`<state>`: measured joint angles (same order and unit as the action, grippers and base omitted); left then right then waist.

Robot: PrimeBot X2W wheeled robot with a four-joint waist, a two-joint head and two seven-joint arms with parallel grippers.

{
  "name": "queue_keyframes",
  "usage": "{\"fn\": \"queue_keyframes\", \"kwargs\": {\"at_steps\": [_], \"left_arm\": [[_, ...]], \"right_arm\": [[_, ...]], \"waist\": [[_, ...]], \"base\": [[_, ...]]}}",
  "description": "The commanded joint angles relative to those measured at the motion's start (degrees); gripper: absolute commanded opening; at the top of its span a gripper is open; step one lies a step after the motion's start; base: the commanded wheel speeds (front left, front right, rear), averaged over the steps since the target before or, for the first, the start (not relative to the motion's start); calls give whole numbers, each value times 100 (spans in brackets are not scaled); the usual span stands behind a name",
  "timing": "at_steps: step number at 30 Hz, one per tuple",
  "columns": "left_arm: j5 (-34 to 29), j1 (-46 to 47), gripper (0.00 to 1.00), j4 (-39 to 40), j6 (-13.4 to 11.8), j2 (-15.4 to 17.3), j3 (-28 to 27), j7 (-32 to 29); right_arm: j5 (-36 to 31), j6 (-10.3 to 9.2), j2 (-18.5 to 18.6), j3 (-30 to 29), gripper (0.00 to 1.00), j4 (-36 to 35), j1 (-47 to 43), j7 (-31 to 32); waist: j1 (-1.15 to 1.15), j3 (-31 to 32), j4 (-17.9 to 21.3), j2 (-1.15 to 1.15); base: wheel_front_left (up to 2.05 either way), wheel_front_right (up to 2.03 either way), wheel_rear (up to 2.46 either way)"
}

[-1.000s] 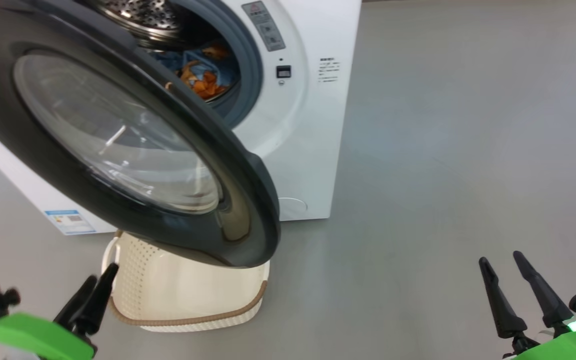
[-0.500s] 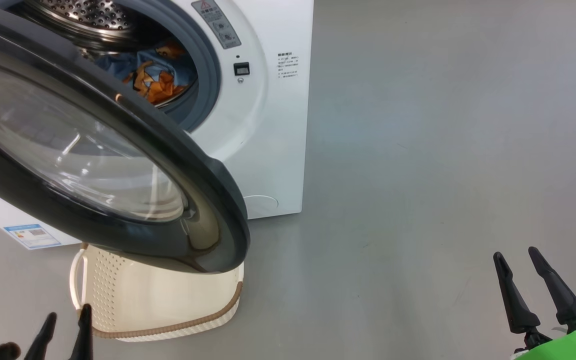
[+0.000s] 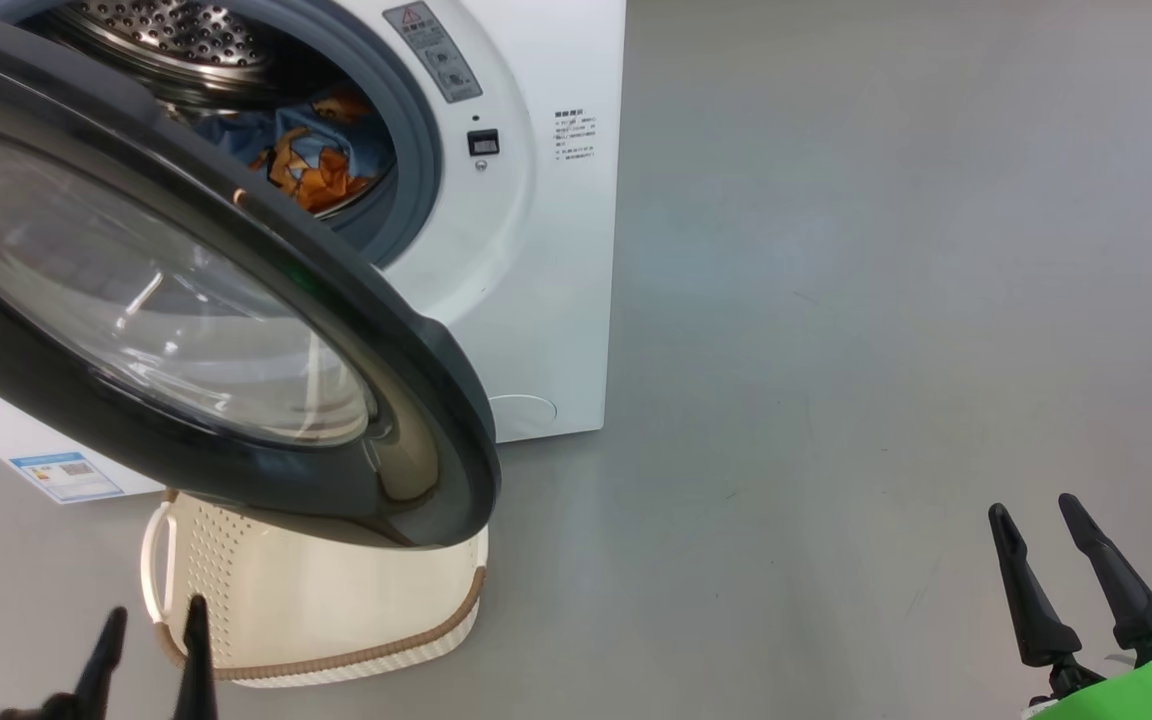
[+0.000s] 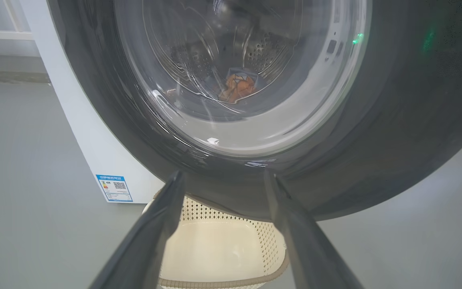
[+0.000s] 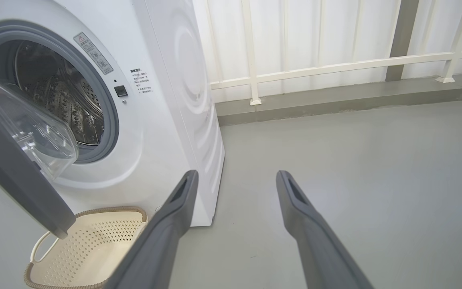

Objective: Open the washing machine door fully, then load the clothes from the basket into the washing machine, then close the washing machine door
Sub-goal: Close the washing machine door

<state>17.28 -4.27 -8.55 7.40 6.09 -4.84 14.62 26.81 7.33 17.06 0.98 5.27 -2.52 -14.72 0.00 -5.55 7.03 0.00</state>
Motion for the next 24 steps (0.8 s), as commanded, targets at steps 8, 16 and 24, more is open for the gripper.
{"fn": "queue_keyframes", "kwargs": {"at_steps": [8, 16, 24], "left_arm": [[-391, -88, 100, 176, 9, 20, -100, 38], [-323, -107, 100, 140, 9, 2, 29, 38], [-308, -84, 100, 131, 9, 17, 278, 38]], "right_arm": [[-54, 16, 115, 93, 100, -116, 45, -28], [-48, 16, 117, 121, 100, -106, 55, -28], [161, 16, -37, 259, 0, -275, 419, -28]], "waist": [[0, 11, -6, 0], [0, 103, -81, 0], [0, 271, -427, 0]], "base": [[0, 0, 0], [0, 0, 0], [0, 0, 0]]}}
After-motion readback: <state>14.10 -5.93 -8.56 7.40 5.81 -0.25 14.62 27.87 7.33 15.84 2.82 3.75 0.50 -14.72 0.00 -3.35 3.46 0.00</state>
